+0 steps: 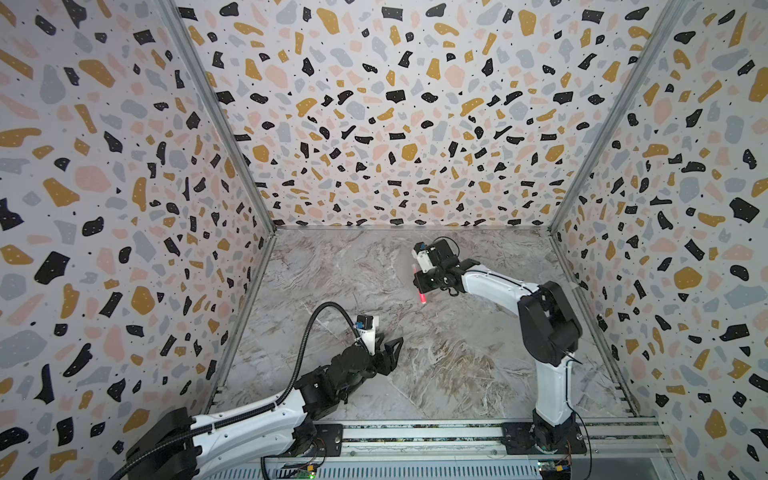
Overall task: Insert the pens into the pen caps
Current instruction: 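Carry the capped pink highlighter to the other markers and lower it beside them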
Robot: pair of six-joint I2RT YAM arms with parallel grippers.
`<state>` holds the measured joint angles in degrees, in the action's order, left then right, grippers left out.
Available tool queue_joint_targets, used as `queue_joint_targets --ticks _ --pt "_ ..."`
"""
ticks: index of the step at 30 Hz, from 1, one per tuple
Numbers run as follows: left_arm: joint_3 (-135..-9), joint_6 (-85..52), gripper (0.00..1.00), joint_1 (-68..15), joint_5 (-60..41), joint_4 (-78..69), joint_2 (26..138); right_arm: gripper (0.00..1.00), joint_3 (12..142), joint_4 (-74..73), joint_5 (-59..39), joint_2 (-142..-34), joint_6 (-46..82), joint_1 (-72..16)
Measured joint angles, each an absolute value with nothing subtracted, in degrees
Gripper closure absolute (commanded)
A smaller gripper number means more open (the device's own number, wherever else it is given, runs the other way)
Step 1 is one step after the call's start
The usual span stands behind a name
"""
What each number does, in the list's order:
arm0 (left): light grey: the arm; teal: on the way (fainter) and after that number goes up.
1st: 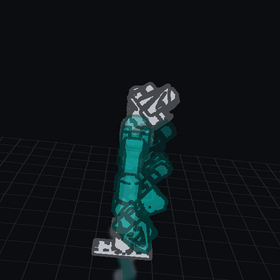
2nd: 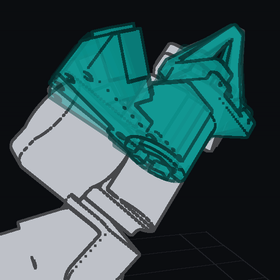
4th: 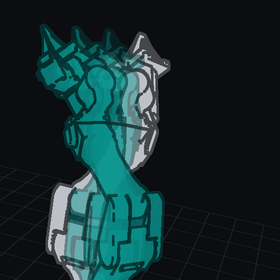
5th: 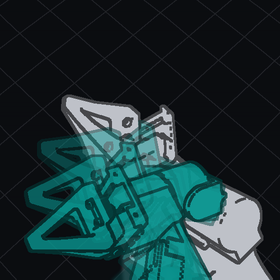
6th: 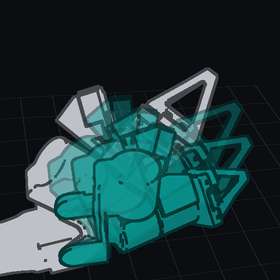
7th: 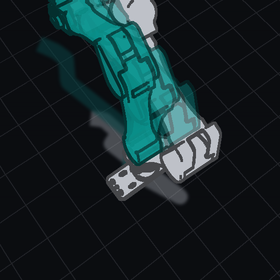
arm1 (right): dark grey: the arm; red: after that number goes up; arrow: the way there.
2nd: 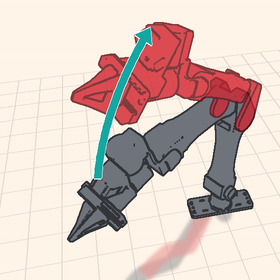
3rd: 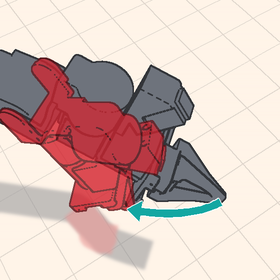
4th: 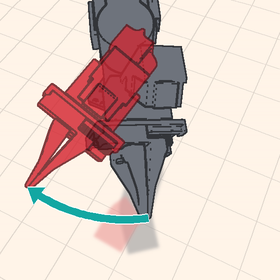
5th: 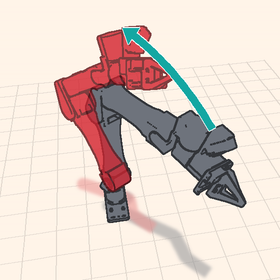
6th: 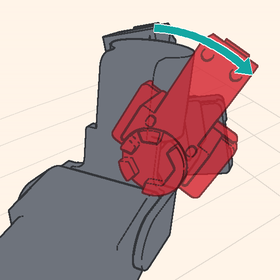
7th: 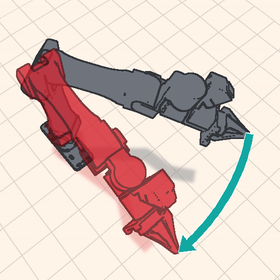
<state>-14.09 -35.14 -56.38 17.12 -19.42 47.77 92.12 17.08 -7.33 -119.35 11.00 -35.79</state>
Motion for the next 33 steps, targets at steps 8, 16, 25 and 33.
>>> queue_joint_targets --ticks 8,16,25,33 --pt "-14.06 -35.11 0.36 -56.38 18.5 -17.76 45.1 0.89 116.05 29.3 -0.08 -135.59 8.23 -38.26" --pt "-14.06 -34.5 0.35 -56.38 19.05 -16.91 43.94 0.89 124.64 34.94 5.28 -140.86 7.11 -37.21" --pt "-14.06 -34.0 0.35 -56.38 19.97 -14.61 42.48 0.89 125.21 36.47 8.16 -141.47 5.58 -31.55" --pt "-14.06 -33.85 0.35 -56.38 20.05 -14.5 43.68 0.85 124.97 36.49 8.71 -141.53 4.51 -30.28"
